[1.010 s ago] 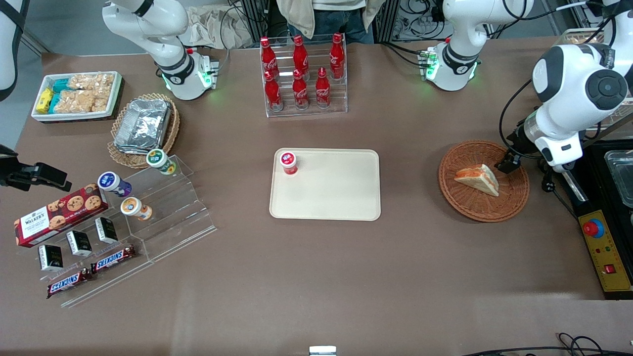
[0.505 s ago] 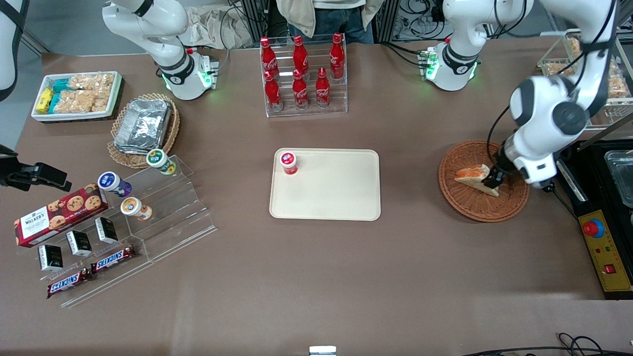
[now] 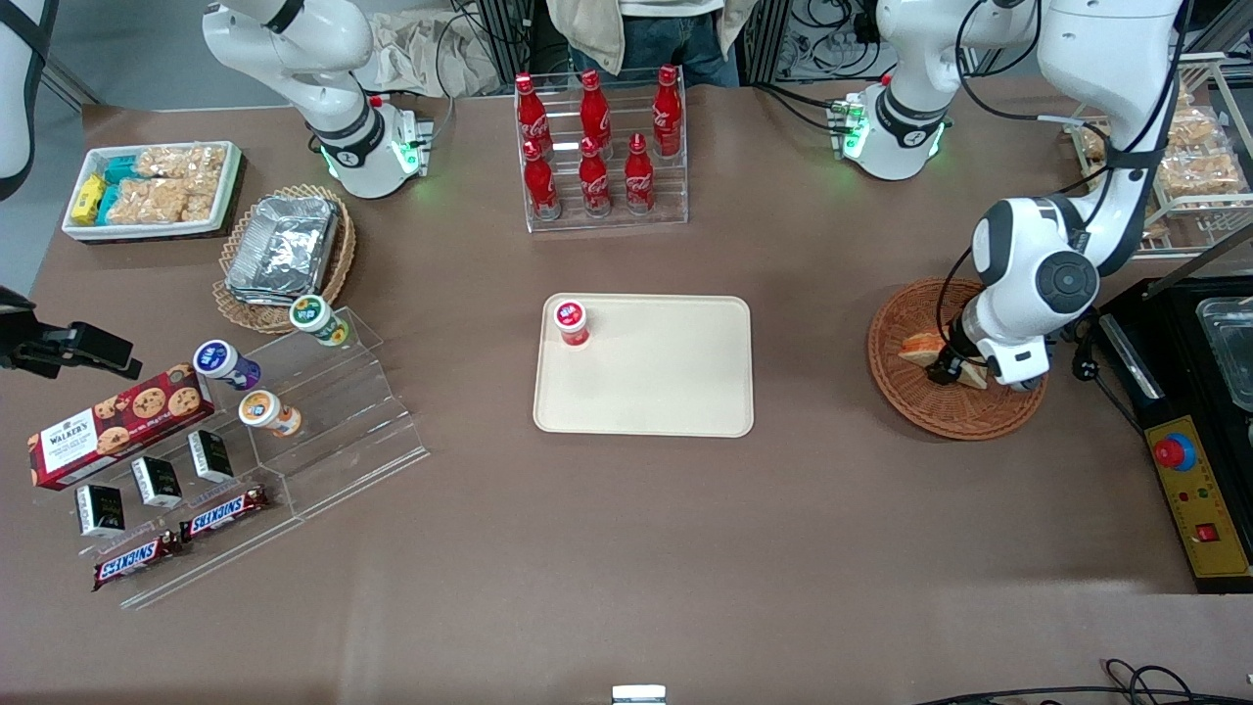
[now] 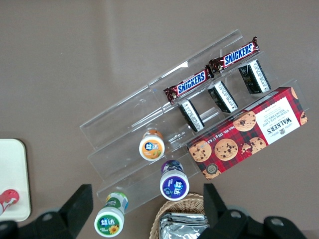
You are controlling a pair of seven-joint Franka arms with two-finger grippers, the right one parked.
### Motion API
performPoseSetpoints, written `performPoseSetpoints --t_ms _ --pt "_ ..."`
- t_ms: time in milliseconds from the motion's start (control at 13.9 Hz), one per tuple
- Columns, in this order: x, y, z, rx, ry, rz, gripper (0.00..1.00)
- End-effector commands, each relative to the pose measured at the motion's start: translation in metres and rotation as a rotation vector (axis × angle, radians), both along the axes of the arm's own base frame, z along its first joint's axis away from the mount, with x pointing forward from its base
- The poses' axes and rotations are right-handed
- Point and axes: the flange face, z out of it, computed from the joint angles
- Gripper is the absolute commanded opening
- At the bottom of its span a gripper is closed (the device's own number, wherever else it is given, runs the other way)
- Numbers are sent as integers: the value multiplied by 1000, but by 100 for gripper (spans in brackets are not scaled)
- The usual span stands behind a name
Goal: Place sandwich from basket to tray
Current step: 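Lower the left gripper and close it on the sandwich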
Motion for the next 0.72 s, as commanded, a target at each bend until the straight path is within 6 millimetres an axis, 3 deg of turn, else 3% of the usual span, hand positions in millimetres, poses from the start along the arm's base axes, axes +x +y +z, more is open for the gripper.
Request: performPoseSetpoints --t_ms 0,216,289,433,649 --pt "-3 2 -2 2 -11 14 0" --pt "0 -1 11 0 -26 -1 0" --pt "3 -1 27 -3 -53 -11 0" --pt "12 -7 103 -17 -82 -164 0" --pt "39 -61 216 -29 -46 -359 0"
